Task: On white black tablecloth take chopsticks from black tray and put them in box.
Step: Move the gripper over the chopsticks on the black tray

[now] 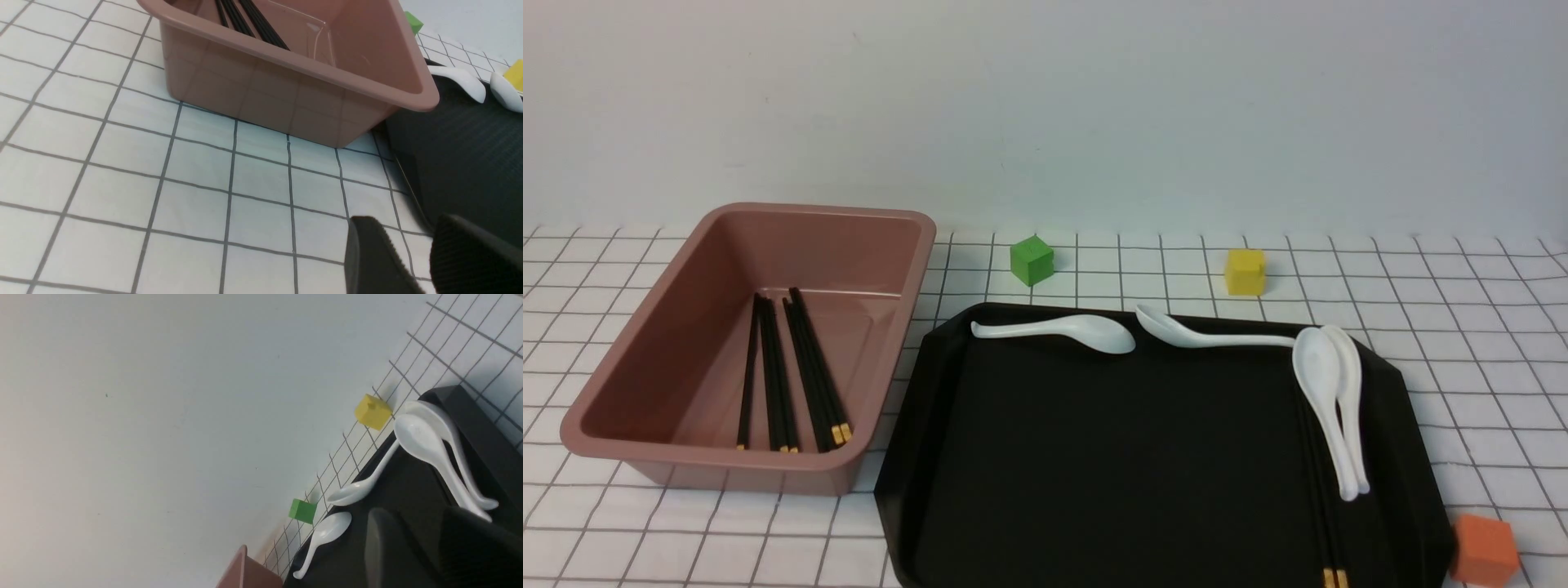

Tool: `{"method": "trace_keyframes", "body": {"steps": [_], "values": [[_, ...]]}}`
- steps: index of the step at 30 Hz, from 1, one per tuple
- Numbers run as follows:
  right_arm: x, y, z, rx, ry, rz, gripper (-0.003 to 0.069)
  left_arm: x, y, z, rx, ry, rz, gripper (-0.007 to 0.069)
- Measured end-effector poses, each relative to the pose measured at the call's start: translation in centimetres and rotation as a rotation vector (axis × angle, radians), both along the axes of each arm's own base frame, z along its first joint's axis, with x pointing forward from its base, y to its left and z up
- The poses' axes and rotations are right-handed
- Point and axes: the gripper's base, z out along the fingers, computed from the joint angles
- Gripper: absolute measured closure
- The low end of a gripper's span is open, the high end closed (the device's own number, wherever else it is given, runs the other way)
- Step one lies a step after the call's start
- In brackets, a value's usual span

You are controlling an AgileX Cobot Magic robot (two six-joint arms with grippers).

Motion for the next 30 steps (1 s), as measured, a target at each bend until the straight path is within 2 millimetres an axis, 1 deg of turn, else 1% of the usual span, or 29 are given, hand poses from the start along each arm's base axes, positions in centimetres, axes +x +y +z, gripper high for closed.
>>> {"method": "trace_keyframes", "body": {"steps": [3, 7, 8, 9, 10, 11, 12, 13, 15, 18, 19, 21, 23, 24, 27, 29, 30], "values": [[-0.1, 0.0, 0.5, -0.032, -0.017, 0.001, 0.0464, 0.0, 0.0, 0.0, 0.0, 0.0, 0.0, 0.0386], [-0.5, 0.0, 3.6, -0.173, -0.116, -0.005, 0.052, 0.0, 0.0, 0.0, 0.0, 0.0, 0.0, 0.0386], [-0.7, 0.0, 5.3, -0.256, -0.149, -0.012, 0.0559, 0.0, 0.0, 0.0, 0.0, 0.0, 0.0, 0.0386], [-0.5, 0.0, 6.1, -0.308, -0.151, -0.012, 0.0583, 0.0, 0.0, 0.0, 0.0, 0.0, 0.0, 0.0386], [-0.3, 0.1, 7.5, -0.396, -0.152, -0.005, 0.0627, 0.0, 0.0, 0.0, 0.0, 0.0, 0.0, 0.0386], [-0.1, 0.1, 7.6, -0.408, -0.139, 0.0, 0.0633, 0.0, 0.0, 0.0, 0.0, 0.0, 0.0, 0.0386], [0.8, 0.4, 8.7, -0.498, -0.083, 0.047, 0.0658, 0.0, 0.0, 0.0, 0.0, 0.0, 0.0, 0.0386], [1.7, 0.6, 8.8, -0.538, -0.019, 0.096, 0.0658, 0.0, 0.0, 0.0, 0.0, 0.0, 0.0, 0.0386], [3.4, 1.1, 8.3, -0.591, 0.142, 0.212, 0.0658, 0.0, 0.0, 0.0, 0.0, 0.0, 0.0, 0.0386], [6.6, 1.7, 6.1, -0.629, 0.467, 0.423, 0.0658, 0.0, 0.0, 0.0, 0.0, 0.0, 0.0, 0.0386], [7.1, 1.7, 5.7, -0.636, 0.532, 0.469, 0.0658, 0.0, 0.0, 0.0, 0.0, 0.0, 0.0, 0.0386], [9.1, 1.9, 4.5, -0.637, 0.686, 0.579, 0.0658, 0.0, 0.0, 0.0, 0.0, 0.0, 0.0, 0.0386], [11.2, 2.2, 3.8, -0.666, 0.762, 0.698, 0.0658, 0.0, 0.0, 0.0, 0.0, 0.0, 0.0, 0.0386], [11.9, 2.5, 3.6, -0.675, 0.776, 0.737, 0.0657, 0.0, 0.0, 0.0, 0.0, 0.0, 0.0, 0.0386], [14.0, 3.4, 3.0, -0.691, 0.809, 0.837, 0.0657, 0.0, 0.0, 0.0, 0.0, 0.0, 0.0, 0.0386], [15.5, 4.5, 2.6, -0.713, 0.824, 0.887, 0.0657, 0.0, 0.0, 0.0, 0.0, 0.0, 0.0, 0.0386], [15.8, 4.6, 2.6, -0.72, 0.828, 0.891, 0.0657, 0.0, 0.0, 0.0, 0.0, 0.0, 0.0, 0.0386]]}}
